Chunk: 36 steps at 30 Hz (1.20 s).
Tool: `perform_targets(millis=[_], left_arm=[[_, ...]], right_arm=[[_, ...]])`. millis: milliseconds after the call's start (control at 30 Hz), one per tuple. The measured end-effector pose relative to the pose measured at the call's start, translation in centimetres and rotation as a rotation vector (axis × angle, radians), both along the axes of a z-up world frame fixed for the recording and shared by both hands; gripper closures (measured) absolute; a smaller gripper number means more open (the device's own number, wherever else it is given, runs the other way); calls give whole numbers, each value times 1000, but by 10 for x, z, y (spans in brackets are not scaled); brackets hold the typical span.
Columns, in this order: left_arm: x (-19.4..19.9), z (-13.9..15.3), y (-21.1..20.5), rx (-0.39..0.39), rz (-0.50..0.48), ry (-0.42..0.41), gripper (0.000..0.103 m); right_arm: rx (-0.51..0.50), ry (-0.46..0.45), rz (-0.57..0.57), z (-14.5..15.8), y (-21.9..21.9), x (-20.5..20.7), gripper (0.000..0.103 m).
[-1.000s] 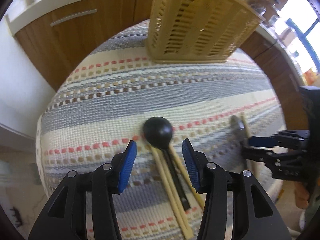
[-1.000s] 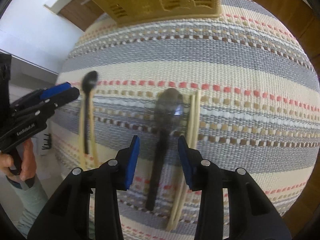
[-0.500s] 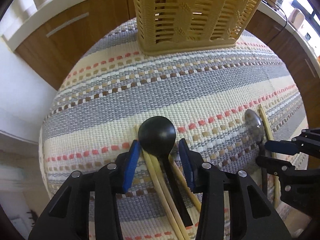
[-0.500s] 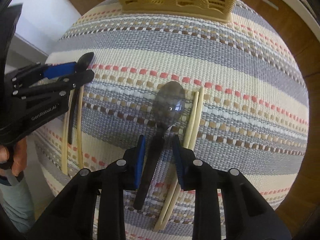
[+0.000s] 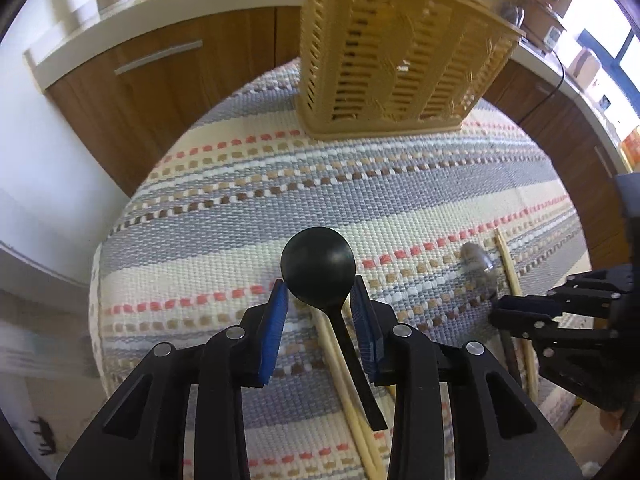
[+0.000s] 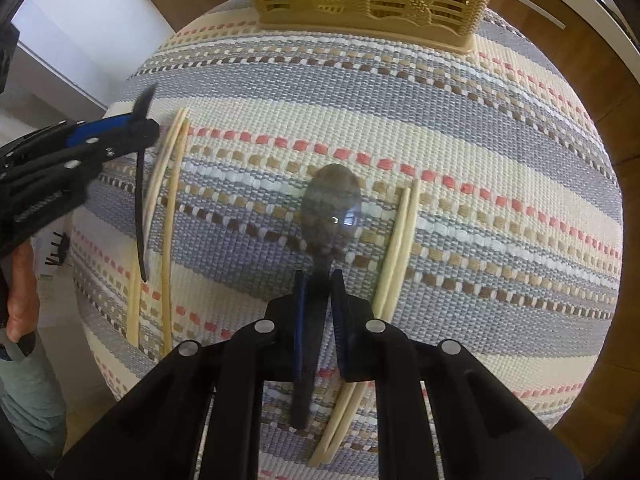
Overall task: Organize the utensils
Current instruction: 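Grasp a clear spoon with the right tool while the left tool grasps the black spoon, then lower the clear spoon and black spoon into the yellow caddy and release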
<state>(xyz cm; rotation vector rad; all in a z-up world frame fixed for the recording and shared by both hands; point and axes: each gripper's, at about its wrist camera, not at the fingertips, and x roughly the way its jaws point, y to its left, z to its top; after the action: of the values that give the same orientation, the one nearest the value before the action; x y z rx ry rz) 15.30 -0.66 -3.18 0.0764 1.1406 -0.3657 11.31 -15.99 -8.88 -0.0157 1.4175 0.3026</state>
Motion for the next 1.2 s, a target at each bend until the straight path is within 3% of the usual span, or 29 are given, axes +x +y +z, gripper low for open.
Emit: perform_targets(millis=[267,600,767,1000,1200], left_arm=[[-9,17,25,-94,9,-77,73],[-33,52,4,-112,-46,-229,73],[-46,88,-5,-90,-54,-377,73],[-52,148,-11,-110,-50,-597,73],[-31,189,-28,-54,-20,-780,73]], right_arm=[[81,-29,11,7,6,1,93],[195,-161,-6,47,-17,-5,94],[250,-327,7,84,-30,-11,94],[369,-667,-43,163,-54,-15,94],[323,-912,-45,220,-57,-7,94]])
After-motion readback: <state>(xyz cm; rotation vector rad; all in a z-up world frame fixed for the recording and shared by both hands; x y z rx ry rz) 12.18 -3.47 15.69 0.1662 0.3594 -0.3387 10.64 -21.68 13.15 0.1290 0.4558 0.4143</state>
